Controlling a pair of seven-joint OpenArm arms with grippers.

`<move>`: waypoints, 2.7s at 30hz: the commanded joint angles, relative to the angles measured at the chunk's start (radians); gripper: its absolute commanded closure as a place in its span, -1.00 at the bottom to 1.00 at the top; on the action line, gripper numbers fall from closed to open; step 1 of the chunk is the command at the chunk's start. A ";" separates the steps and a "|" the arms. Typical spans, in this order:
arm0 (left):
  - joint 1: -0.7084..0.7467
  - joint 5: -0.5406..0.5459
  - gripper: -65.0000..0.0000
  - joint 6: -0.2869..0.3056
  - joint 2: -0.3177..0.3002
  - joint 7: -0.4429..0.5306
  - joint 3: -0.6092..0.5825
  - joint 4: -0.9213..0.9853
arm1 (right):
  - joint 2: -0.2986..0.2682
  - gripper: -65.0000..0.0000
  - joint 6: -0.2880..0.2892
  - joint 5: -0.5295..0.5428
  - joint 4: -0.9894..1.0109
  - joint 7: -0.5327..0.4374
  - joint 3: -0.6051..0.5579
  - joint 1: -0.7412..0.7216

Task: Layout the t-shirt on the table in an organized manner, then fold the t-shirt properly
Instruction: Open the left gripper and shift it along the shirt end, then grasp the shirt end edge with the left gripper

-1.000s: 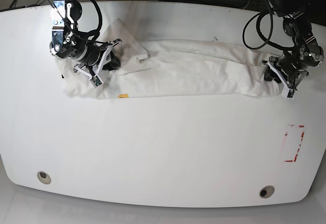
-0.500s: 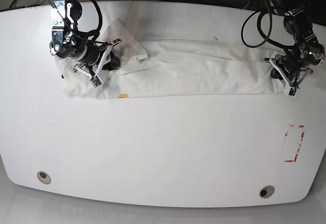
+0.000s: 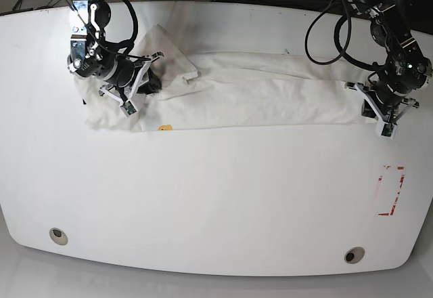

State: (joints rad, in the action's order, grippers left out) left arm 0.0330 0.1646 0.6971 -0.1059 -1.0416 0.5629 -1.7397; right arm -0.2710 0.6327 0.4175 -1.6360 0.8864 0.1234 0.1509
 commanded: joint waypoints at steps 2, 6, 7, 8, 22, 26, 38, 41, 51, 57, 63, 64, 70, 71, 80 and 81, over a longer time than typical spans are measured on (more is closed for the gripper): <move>-0.011 0.005 0.87 0.001 0.016 0.010 -0.022 -0.035 | -0.004 0.75 0.006 0.005 -0.014 -0.003 -0.001 -0.006; -0.011 0.002 0.87 0.001 0.018 0.008 -0.025 -0.033 | -0.004 0.75 0.006 0.005 -0.014 -0.003 -0.001 -0.006; -0.011 0.002 0.86 0.001 0.016 0.008 -0.025 -0.033 | -0.004 0.75 0.006 0.005 -0.014 -0.003 -0.001 -0.006; -0.011 0.002 0.86 0.001 0.015 0.008 -0.025 -0.033 | -0.004 0.75 0.006 0.005 -0.014 -0.003 -0.001 -0.006; -0.012 0.002 -0.15 0.001 -0.105 0.007 0.059 -0.029 | -0.004 0.75 0.006 0.001 -0.014 -0.003 -0.001 -0.007; -0.015 0.003 -0.31 0.001 -0.133 0.007 0.067 -0.027 | -0.004 0.75 0.006 0.001 -0.014 -0.003 -0.003 -0.007; -0.048 0.010 -0.68 0.001 -0.154 0.007 0.070 0.085 | -0.004 0.75 0.006 0.004 -0.014 -0.003 -0.003 -0.012; -0.060 0.048 -0.68 0.001 -0.154 0.011 0.078 0.154 | -0.004 0.75 0.006 0.004 -0.014 -0.003 -0.003 -0.014; -0.066 0.255 -0.68 0.001 -0.183 0.013 0.113 0.353 | -0.004 0.75 0.006 0.002 -0.014 -0.003 -0.003 -0.014; -0.066 0.278 -0.68 0.001 -0.183 0.013 0.113 0.378 | -0.004 0.75 0.006 0.002 -0.014 -0.003 -0.003 -0.012; -0.063 0.278 -0.68 0.001 -0.185 0.013 0.111 0.380 | -0.004 0.75 0.006 0.001 -0.014 -0.003 -0.003 -0.012; -0.063 0.278 -0.68 0.001 -0.185 0.013 0.111 0.381 | -0.004 0.75 0.006 0.002 -0.014 -0.003 -0.003 -0.012; -0.063 0.277 -0.67 0.001 -0.180 0.013 0.076 0.390 | -0.004 0.75 0.006 0.005 -0.014 -0.003 -0.003 -0.014; -0.063 0.278 -0.67 0.001 -0.180 0.013 0.065 0.396 | -0.004 0.75 0.006 0.005 -0.014 -0.003 -0.003 -0.014; -0.061 0.277 -0.67 0.001 -0.148 0.036 0.047 0.427 | -0.003 0.75 0.006 0.005 -0.014 -0.003 -0.003 -0.015; -0.060 0.277 -0.67 0.001 -0.147 0.036 0.047 0.427 | -0.003 0.75 0.006 0.005 -0.014 -0.003 -0.003 -0.015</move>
State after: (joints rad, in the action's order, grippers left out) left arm -0.0242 0.4465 0.6971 -0.2516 -0.9882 0.6132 -1.3094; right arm -0.2653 0.6327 0.4149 -1.6360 0.8906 0.1181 0.1455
